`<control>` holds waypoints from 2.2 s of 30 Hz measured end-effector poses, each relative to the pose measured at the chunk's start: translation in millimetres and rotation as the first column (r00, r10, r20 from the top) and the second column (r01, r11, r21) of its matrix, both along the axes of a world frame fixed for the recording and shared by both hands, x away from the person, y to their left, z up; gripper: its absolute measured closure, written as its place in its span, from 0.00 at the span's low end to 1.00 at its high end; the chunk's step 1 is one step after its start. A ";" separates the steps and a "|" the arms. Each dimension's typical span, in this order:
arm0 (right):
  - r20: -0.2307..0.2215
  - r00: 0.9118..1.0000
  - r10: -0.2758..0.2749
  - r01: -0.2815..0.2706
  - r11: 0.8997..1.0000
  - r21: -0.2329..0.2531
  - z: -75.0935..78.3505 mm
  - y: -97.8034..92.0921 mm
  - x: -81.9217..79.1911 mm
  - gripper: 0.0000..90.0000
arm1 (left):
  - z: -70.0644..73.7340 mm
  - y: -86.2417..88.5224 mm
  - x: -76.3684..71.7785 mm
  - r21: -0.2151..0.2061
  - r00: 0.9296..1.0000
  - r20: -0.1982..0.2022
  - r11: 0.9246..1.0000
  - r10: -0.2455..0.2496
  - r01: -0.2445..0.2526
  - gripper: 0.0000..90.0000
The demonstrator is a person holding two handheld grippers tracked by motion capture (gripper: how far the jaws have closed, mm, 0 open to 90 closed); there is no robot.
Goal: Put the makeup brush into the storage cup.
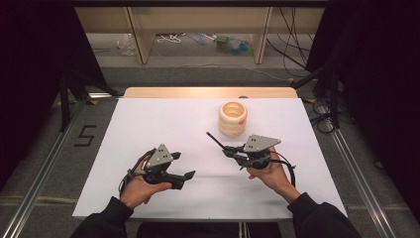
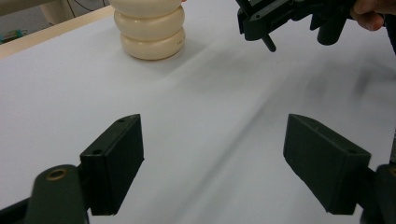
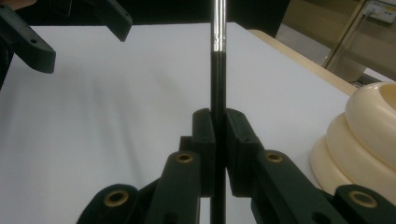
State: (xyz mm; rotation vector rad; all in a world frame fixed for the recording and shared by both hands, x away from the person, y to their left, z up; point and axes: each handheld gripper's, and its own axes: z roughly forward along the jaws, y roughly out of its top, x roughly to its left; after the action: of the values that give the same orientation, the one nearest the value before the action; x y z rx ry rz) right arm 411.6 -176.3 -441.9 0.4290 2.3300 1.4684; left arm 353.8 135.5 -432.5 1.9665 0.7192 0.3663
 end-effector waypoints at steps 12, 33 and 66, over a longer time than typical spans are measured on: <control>-0.028 0.999 -0.023 0.026 0.996 0.082 -0.1 -2.3 4.2 0.94 | 0.7 3.9 -0.1 -0.029 0.998 0.051 0.999 0.034 -0.032 0.23; -0.064 0.998 -0.028 0.039 0.984 0.174 -1.6 0.7 7.8 0.94 | 6.1 0.1 2.2 -0.137 0.993 0.071 0.987 0.093 -0.083 0.22; -0.075 0.996 0.047 -0.029 0.972 0.232 -5.3 24.8 -2.5 0.93 | 15.9 -29.7 16.8 -0.231 0.986 0.103 0.967 0.131 -0.105 0.23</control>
State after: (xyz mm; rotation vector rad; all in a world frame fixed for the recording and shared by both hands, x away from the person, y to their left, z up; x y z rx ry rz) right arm 409.1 -151.5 -447.2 0.5157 2.2468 1.7801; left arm 370.6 105.8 -416.6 1.6790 0.7695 0.4485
